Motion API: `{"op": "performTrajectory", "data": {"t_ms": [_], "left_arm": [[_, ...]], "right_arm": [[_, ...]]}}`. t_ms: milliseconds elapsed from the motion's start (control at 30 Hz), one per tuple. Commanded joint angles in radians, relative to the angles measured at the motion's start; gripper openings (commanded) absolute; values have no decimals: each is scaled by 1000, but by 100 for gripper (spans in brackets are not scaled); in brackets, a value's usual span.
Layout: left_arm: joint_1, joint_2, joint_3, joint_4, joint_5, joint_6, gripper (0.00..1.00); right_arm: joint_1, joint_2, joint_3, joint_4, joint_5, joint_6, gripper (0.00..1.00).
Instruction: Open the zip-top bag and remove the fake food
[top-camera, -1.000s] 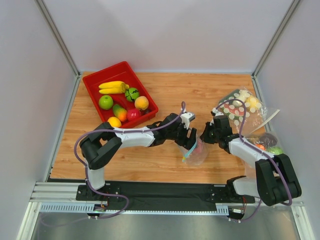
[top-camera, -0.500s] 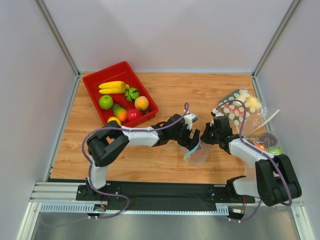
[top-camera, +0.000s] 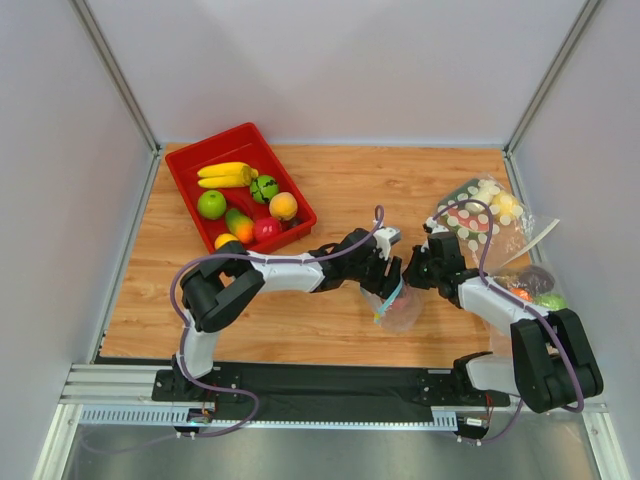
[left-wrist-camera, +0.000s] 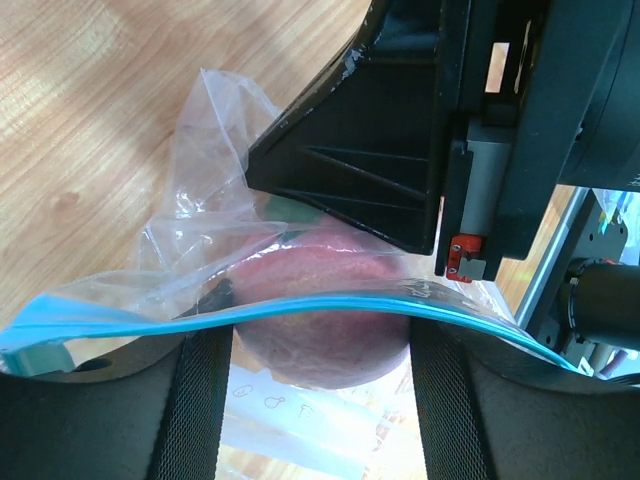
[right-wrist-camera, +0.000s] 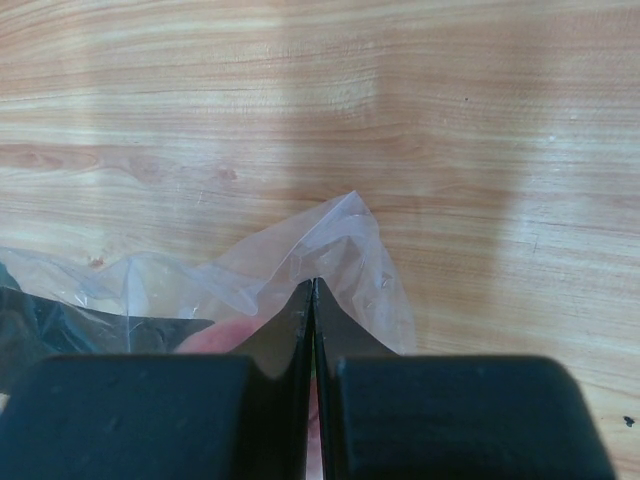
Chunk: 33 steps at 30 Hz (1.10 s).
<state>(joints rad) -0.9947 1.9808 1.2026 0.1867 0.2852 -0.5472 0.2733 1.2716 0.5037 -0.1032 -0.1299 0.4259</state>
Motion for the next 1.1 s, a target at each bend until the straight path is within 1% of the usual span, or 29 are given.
{"op": "performTrajectory", "data": {"t_ms": [0,133,367,600,700,767,833,1067], "left_arm": [[-7,-8,25,-16,-34,13,39],[-7,-66,5,-39,-55,26,37],[-7,-138,-24,-113,-55,64,38],[-5,-203,-73,-179,-83,98,38],[-4,-229,-96,-182,-95,108,38],[-1,-258,-106,-216,-107,119,39],[10,-287,-121,-237,-127,130,39],[85,-396,-189,-236,-104,135,41]], "right_arm": [[1,-20,-14,8,-4,13,0],[1,-14,-13,8,1,13,0],[3,-14,-13,3,13,13,0],[3,2,-7,3,23,13,0],[1,2,-8,2,23,14,0],[3,2,-8,2,23,14,0],[3,2,-10,2,26,13,0],[1,3,-10,3,24,14,0]]}}
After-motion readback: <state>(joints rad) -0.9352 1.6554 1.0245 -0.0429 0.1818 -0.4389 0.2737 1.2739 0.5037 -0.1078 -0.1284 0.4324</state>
